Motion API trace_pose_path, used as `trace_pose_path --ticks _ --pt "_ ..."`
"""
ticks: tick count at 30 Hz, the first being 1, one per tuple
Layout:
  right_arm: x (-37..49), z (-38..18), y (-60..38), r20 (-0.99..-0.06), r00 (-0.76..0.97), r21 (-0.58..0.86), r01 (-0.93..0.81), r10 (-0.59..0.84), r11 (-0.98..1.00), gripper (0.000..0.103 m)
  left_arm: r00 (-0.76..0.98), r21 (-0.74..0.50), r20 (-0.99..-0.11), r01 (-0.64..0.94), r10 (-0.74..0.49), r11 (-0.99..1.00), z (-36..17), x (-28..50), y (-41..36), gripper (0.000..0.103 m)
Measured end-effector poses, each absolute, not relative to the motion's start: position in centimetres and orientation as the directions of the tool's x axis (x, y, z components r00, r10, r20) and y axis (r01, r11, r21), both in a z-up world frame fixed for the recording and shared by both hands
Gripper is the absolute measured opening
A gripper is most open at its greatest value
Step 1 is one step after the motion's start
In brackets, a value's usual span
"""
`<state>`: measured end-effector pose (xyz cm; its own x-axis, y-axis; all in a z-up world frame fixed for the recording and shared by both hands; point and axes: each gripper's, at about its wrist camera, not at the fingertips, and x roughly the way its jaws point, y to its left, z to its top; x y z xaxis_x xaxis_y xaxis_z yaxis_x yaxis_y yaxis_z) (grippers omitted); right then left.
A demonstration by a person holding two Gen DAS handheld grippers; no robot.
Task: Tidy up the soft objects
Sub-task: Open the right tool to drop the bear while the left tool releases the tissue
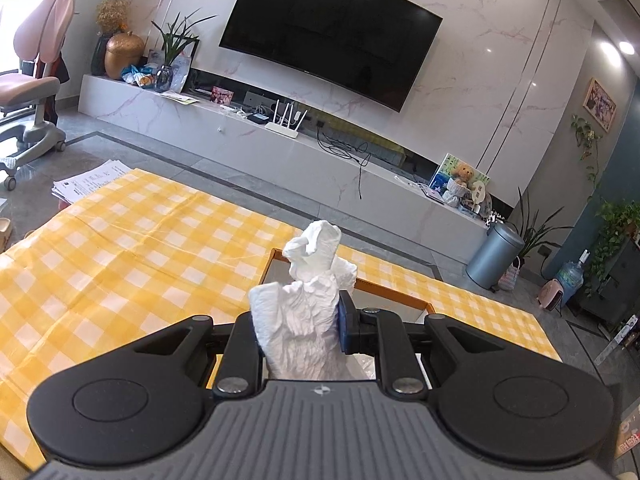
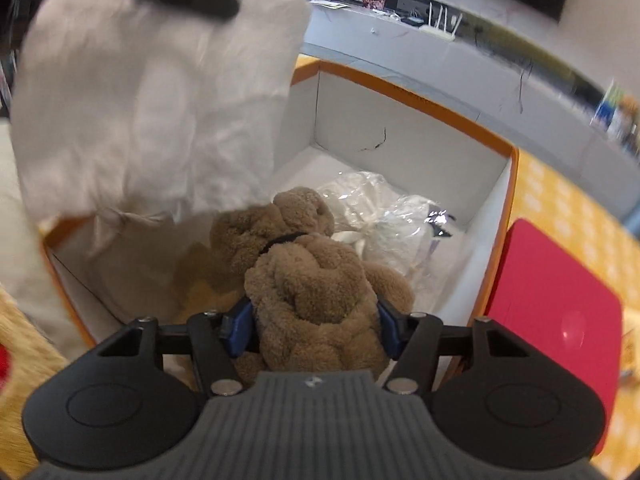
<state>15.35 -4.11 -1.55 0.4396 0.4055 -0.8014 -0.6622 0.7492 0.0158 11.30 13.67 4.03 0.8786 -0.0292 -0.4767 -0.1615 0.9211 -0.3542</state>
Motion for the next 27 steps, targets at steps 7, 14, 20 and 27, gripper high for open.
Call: trace_pose_path --ticks 7,14,20,27 --pt "13.3 -2.2 -2.5 -0.799 0.53 -0.169 -0.651 0.283 0.74 0.078 0.886 -0.342 -0.463 -0.14 -0.037 0.929 3.9 11.4 13.4 0.021" --pt "12.0 0.2 -4.7 -0.725 0.575 -0.115 -0.644 0.379 0.756 0.1 0.875 -0.288 -0.48 -0.097 -0.056 0.953 2.5 13.6 12.4 0.02" --pt "13.2 1.4 -8.0 -0.649 0.623 0.052 -0.537 0.438 0.842 0.1 0.827 -0.286 -0.552 -0.07 -0.104 0.956 0.3 16.0 12.0 0.021" --pt "16.1 0.9 -11.7 -0.64 0.6 0.307 -0.372 0.479 0.876 0.1 0.778 -0.19 -0.627 -0.119 -0.027 0.975 -1.6 17.3 10.8 0.021"
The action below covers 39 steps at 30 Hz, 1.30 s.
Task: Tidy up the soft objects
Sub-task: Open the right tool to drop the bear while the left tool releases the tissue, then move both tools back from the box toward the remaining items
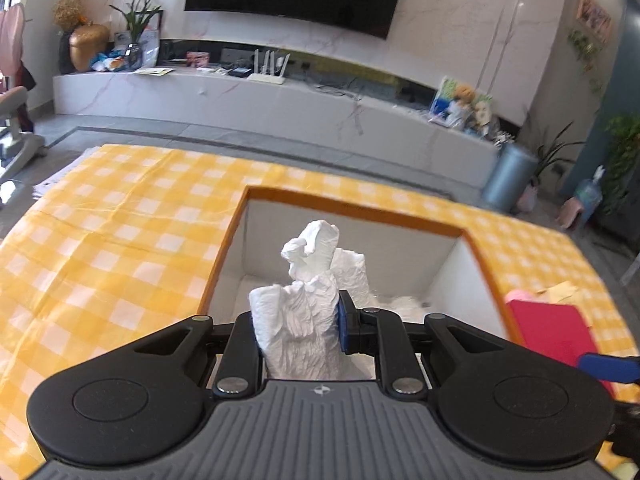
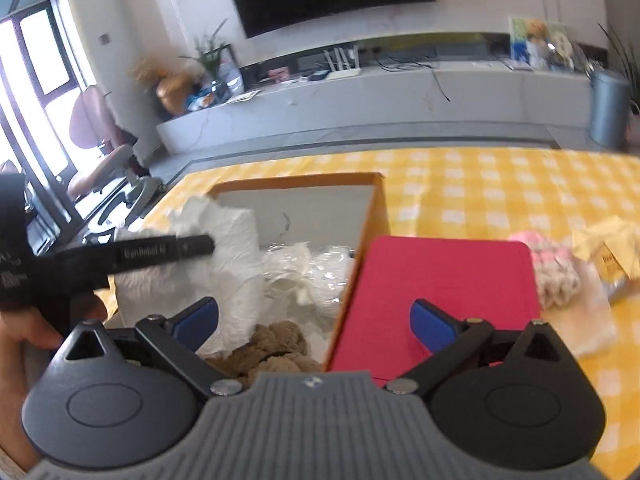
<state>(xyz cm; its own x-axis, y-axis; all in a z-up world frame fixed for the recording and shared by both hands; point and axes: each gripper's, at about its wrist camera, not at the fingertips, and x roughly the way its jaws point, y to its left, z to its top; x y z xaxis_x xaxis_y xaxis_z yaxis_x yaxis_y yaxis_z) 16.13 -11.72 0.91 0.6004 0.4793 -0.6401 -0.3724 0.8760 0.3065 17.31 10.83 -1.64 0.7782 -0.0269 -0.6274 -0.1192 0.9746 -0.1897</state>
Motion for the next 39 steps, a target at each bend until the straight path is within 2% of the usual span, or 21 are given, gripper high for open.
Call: trace_pose_path --ticks 3,5,7,14,16,21,26,27,29,32,34,39 --pt "16.1 0.8 -11.8 -0.657 0.608 0.289 -0.344 0.446 0.893 0.1 0.779 -0.13 -0.626 -0.136 0.024 0.982 -1.7 17.2 10.2 0.026" --pt "16.0 0.9 -11.8 -0.654 0.611 0.294 -0.34 0.447 0.893 0.1 0.78 -0.081 -0.619 -0.176 0.089 0.981 -1.6 17.0 10.0 0.043" --pt "16.0 1.0 -11.5 -0.655 0.606 0.292 -0.347 0.451 0.891 0.1 0.79 -0.062 -0.601 -0.198 0.122 0.978 -1.1 16.7 10.1 0.056" --pt "16.0 0.5 -11.9 -0.658 0.607 0.271 -0.361 0.446 0.892 0.1 0.866 -0.089 -0.483 -0.193 0.127 0.977 2.1 14.2 10.3 0.075" --pt "16.0 0.6 -11.9 -0.658 0.607 0.269 -0.363 0.445 0.892 0.1 0.872 -0.074 -0.472 -0.189 0.133 0.979 3.0 13.7 10.2 0.075" --pt "16.1 0.6 -12.0 -0.661 0.611 0.257 -0.361 0.435 0.897 0.1 0.835 -0.088 -0.543 -0.158 0.086 0.983 3.9 12.7 11.1 0.072" --pt "16.1 0.5 -11.8 -0.663 0.616 0.238 -0.365 0.426 0.9 0.1 0.746 -0.106 -0.661 0.024 -0.088 0.994 3.4 11.6 11.7 0.07" --pt "16.1 0.5 -11.8 -0.663 0.616 0.237 -0.367 0.425 0.9 0.1 0.743 -0.094 -0.662 0.048 -0.098 0.994 3.4 11.3 11.6 0.068" --pt "16.2 0.5 -11.8 -0.662 0.616 0.239 -0.366 0.426 0.899 0.1 0.739 -0.073 -0.666 0.075 -0.104 0.995 3.1 11.2 11.3 0.056" --pt "16.3 0.4 -11.8 -0.662 0.615 0.243 -0.364 0.428 0.899 0.1 0.695 -0.035 -0.718 0.025 -0.042 0.999 1.6 12.9 10.5 0.046" --pt "16.3 0.4 -11.8 -0.664 0.612 0.242 -0.369 0.43 0.898 0.1 0.669 0.038 -0.741 -0.035 0.051 0.999 0.4 14.1 9.6 0.043" --pt "16.4 0.4 -12.2 -0.661 0.608 0.261 -0.362 0.438 0.895 0.1 0.638 0.13 -0.761 -0.028 0.117 0.991 -1.5 16.7 7.5 0.043"
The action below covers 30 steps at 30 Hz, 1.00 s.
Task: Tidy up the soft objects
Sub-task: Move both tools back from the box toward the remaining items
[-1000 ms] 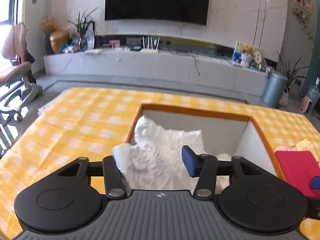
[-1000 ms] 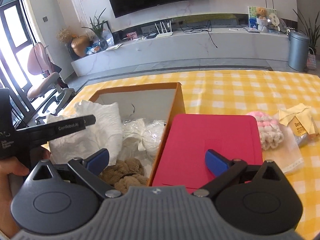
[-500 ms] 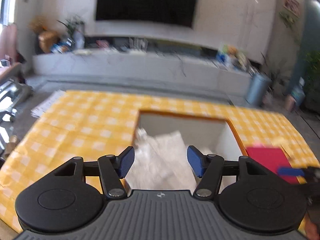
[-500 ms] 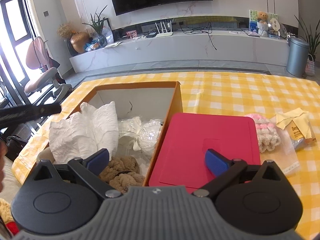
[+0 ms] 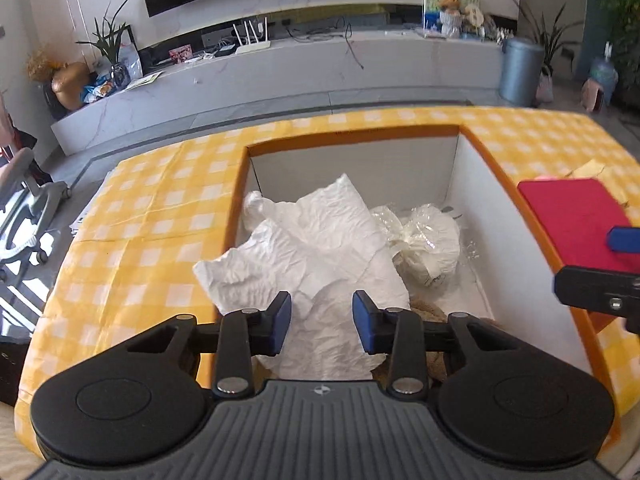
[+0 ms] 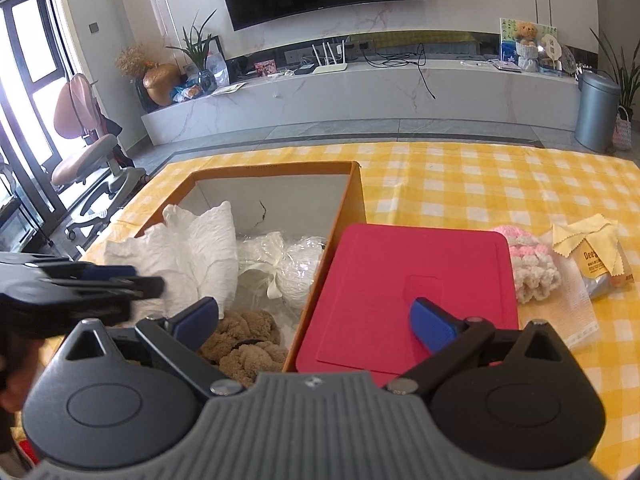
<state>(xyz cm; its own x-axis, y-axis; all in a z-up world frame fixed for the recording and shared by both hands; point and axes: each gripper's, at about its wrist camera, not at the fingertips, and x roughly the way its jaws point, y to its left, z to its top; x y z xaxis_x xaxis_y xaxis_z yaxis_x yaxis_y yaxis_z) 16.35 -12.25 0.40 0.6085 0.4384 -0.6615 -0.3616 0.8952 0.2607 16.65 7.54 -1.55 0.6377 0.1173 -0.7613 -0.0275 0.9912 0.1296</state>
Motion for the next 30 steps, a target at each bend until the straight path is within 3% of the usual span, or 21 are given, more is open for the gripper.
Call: trace_pose_path --ticks 3,5,12,15,18,23,30 --pt "16.4 0.4 -12.3 -0.661 0.609 0.26 -0.361 0.437 0.896 0.1 0.629 0.142 -0.761 -0.074 0.157 0.987 -2.4 17.9 7.0 0.054" --pt "16.4 0.4 -12.2 -0.662 0.611 0.254 -0.364 0.435 0.896 0.1 0.633 0.124 -0.758 -0.093 0.155 0.988 -2.7 18.1 7.0 0.057" --pt "16.3 0.3 -12.0 -0.663 0.613 0.244 -0.367 0.431 0.898 0.1 0.593 -0.052 -0.805 -0.103 0.019 0.993 -4.1 19.2 9.1 0.062" --pt "16.2 0.3 -12.0 -0.665 0.611 0.246 -0.364 0.43 0.898 0.1 0.613 -0.109 -0.789 -0.087 -0.033 0.99 -3.8 18.7 9.7 0.073" --pt "16.1 0.4 -12.0 -0.667 0.606 0.253 -0.362 0.433 0.897 0.1 0.609 -0.059 -0.792 -0.125 0.029 0.99 -3.6 18.5 9.5 0.071" --pt "15.4 1.0 -12.4 -0.656 0.606 0.27 -0.368 0.45 0.89 0.1 0.682 0.08 -0.718 -0.119 0.14 0.99 -1.6 17.0 7.6 0.07" --pt "14.7 2.4 -13.7 -0.623 0.647 0.271 -0.349 0.44 0.897 0.1 0.727 0.077 -0.667 -0.149 0.162 0.986 1.4 15.2 7.0 0.071"
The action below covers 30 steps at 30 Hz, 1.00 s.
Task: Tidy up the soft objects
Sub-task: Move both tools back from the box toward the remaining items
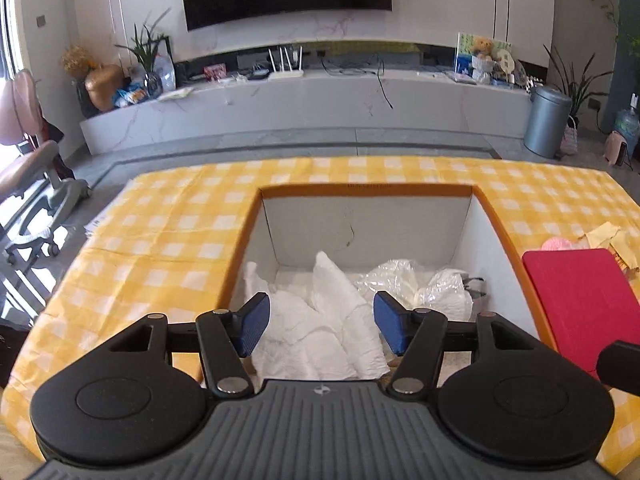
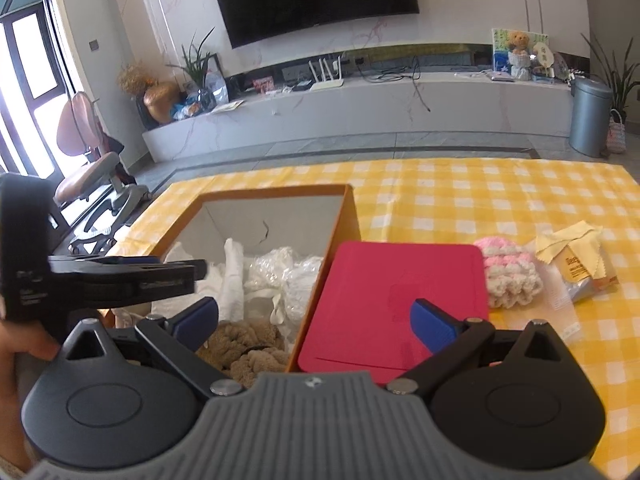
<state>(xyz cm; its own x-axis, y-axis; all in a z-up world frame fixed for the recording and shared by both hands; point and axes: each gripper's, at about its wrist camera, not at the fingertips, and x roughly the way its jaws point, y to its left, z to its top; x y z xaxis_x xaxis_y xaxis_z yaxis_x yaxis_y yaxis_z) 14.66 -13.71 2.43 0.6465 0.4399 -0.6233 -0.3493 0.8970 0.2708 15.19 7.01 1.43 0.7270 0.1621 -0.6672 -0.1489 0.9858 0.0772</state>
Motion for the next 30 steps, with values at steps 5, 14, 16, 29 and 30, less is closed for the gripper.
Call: trace_pose_path --ticks 5,14,16,29,30 --pt "14.2 3.3 -14.7 -0.612 0.67 0.25 -0.34 0.42 0.906 0.1 0.754 0.05 -0.64 -0.15 0.148 0.987 3.1 14.0 6.5 0.071" --pt "11.9 6.4 -19.4 -0.571 0.751 0.159 -0.295 0.331 0.942 0.1 0.809 0.042 -0.586 -0.025 0.044 0.999 5.5 11.2 2.8 0.072" --pt "11.5 6.9 -20.7 -0.563 0.773 0.125 -0.269 0.292 0.955 0.1 0.816 0.052 -0.577 0.008 0.023 0.999 5.8 10.7 1.5 0.072" --pt "12.3 5.8 -30.4 -0.59 0.796 0.124 -0.074 0.133 0.99 0.1 0.818 0.133 -0.574 0.107 -0.011 0.985 3.6 9.1 -7.2 0.072" --pt "12.9 5.1 -30.7 -0.616 0.784 0.081 -0.034 0.077 0.996 0.1 0.816 0.131 -0.578 0.106 -0.011 0.986 3.2 9.2 -7.9 0.072"
